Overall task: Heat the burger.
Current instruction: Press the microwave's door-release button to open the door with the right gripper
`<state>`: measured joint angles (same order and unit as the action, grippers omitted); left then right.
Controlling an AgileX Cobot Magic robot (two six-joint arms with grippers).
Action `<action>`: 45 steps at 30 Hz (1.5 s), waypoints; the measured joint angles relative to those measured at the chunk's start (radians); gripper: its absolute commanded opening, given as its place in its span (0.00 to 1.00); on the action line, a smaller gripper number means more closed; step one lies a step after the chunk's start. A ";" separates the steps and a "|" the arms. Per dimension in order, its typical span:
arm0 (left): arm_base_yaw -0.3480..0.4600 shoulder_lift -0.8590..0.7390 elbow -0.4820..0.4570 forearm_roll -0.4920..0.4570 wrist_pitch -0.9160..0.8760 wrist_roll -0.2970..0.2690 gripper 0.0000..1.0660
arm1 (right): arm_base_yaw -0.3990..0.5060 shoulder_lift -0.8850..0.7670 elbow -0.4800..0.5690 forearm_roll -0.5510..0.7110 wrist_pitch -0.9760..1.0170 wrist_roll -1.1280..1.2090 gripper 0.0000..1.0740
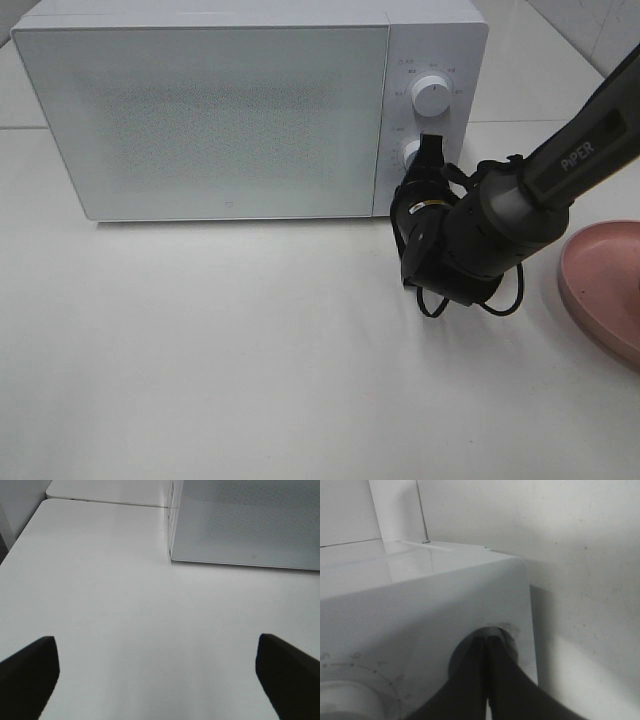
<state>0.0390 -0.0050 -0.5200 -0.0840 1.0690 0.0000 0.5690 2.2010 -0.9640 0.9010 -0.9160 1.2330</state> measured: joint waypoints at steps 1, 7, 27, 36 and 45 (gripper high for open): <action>0.000 0.000 0.000 0.000 0.000 0.000 0.94 | 0.000 0.000 0.000 0.000 0.000 0.000 0.00; 0.000 0.000 0.000 0.000 0.000 0.000 0.94 | 0.000 0.004 -0.030 0.067 -0.001 -0.072 0.00; 0.000 0.000 0.000 0.000 0.000 0.000 0.94 | 0.000 0.007 -0.040 0.073 0.038 -0.087 0.00; 0.000 0.000 0.000 0.000 0.000 0.000 0.94 | -0.001 -0.015 -0.013 0.035 0.039 -0.067 0.00; 0.000 0.000 0.000 0.000 0.000 0.000 0.94 | 0.001 -0.033 0.035 -0.024 0.010 -0.057 0.00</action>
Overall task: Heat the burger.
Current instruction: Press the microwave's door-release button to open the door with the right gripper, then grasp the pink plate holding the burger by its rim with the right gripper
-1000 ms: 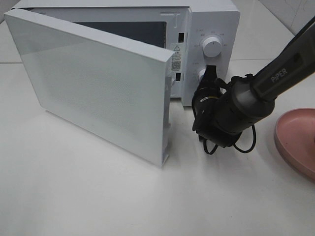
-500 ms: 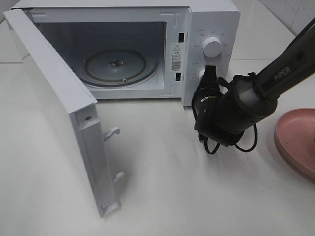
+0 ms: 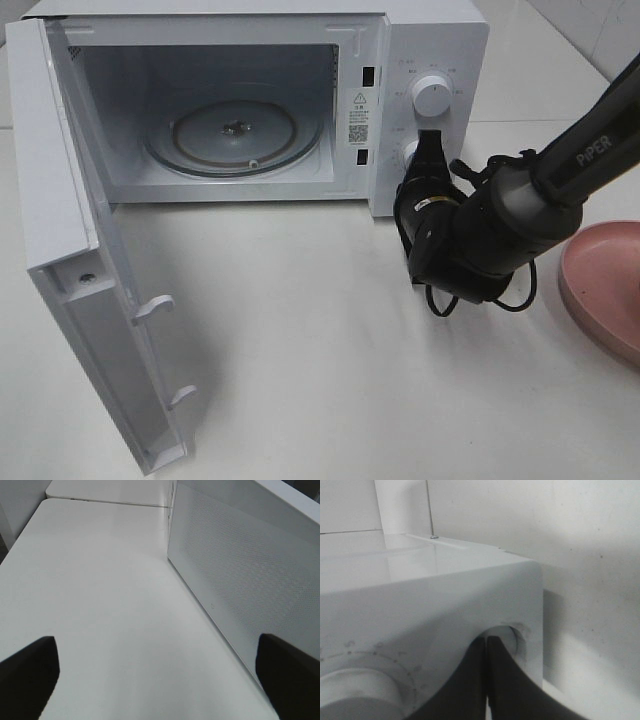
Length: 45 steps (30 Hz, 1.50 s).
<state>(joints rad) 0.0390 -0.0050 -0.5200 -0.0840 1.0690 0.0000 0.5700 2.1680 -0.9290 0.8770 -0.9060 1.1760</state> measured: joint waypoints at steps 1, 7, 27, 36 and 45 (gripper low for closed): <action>0.000 0.000 0.000 0.000 0.000 0.000 0.94 | 0.000 0.000 0.000 0.000 0.000 0.000 0.00; 0.000 0.000 0.000 0.000 0.000 0.000 0.94 | 0.005 -0.052 0.054 -0.029 0.010 -0.002 0.00; 0.000 0.000 0.000 0.000 0.000 0.000 0.94 | 0.004 -0.284 0.210 -0.145 0.313 -0.311 0.01; 0.000 0.000 0.000 0.000 0.000 0.000 0.94 | -0.005 -0.405 0.213 -0.329 0.503 -0.621 0.03; 0.000 0.000 0.000 0.000 0.000 0.000 0.94 | -0.005 -0.473 0.214 -0.601 0.769 -0.708 0.04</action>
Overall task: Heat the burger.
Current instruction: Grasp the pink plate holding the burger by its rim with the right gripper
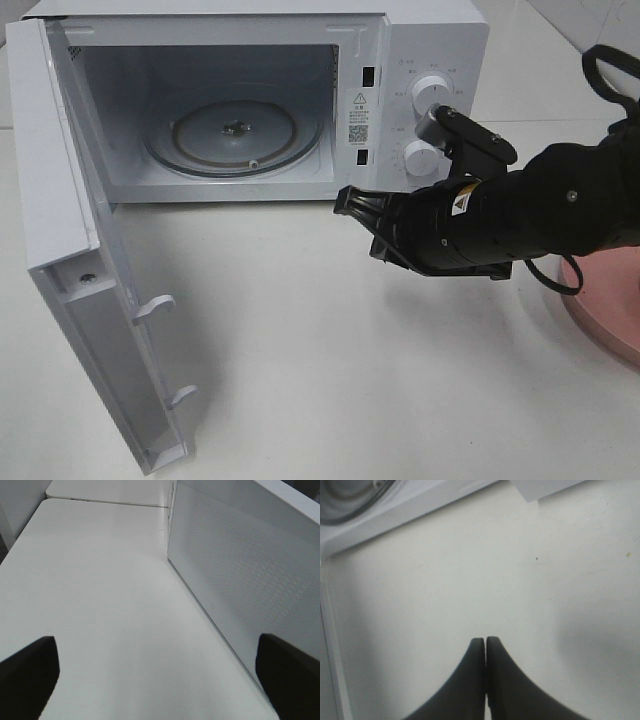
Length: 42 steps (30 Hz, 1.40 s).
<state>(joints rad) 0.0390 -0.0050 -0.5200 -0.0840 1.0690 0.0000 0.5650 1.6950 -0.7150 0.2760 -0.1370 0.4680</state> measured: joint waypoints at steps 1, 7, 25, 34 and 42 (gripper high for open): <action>0.000 0.000 0.000 0.000 0.000 0.000 0.94 | 0.000 0.000 0.000 0.000 0.000 0.000 0.04; 0.000 0.000 0.000 0.000 0.000 0.000 0.94 | 0.000 -0.059 0.000 -0.188 0.202 -0.025 0.06; 0.000 0.000 0.000 0.000 0.000 0.000 0.94 | -0.136 -0.198 0.000 -0.430 0.600 -0.140 0.17; 0.000 0.000 0.000 0.000 0.000 0.000 0.94 | -0.267 -0.210 0.000 -0.440 0.709 -0.211 0.79; 0.000 0.000 0.000 0.000 0.000 0.000 0.94 | -0.348 -0.210 -0.008 -0.506 0.723 -0.230 0.95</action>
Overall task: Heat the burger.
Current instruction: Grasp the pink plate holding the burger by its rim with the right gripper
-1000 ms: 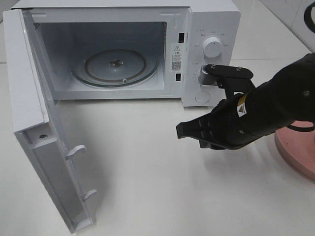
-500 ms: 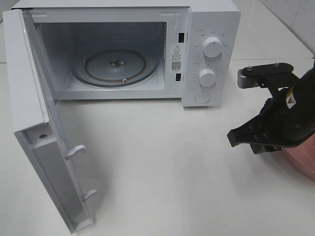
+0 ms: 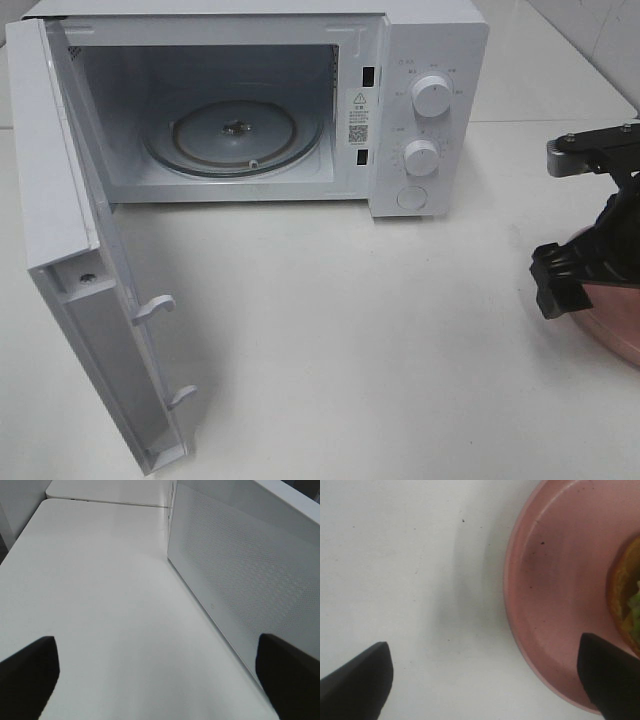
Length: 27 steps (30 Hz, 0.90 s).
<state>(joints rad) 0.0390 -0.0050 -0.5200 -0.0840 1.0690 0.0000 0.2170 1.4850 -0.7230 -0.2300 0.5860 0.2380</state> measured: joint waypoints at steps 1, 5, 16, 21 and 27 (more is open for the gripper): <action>0.000 0.000 0.000 0.000 0.000 0.000 0.94 | 0.000 0.000 0.000 0.000 0.000 0.000 0.95; 0.000 0.000 0.000 0.000 0.000 0.000 0.94 | -0.042 0.011 -0.027 -0.004 0.006 -0.003 0.94; 0.000 0.000 0.000 0.000 0.000 0.000 0.94 | -0.069 0.163 -0.103 -0.007 0.003 -0.008 0.90; 0.000 0.000 0.000 0.000 0.000 0.000 0.94 | -0.069 0.229 -0.138 -0.007 -0.015 -0.014 0.89; 0.000 0.000 0.000 0.000 0.000 0.000 0.94 | -0.069 0.315 -0.173 -0.007 -0.020 -0.032 0.87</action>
<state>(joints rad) 0.0390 -0.0050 -0.5200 -0.0840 1.0690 0.0000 0.1480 1.8000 -0.8960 -0.2370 0.5660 0.2060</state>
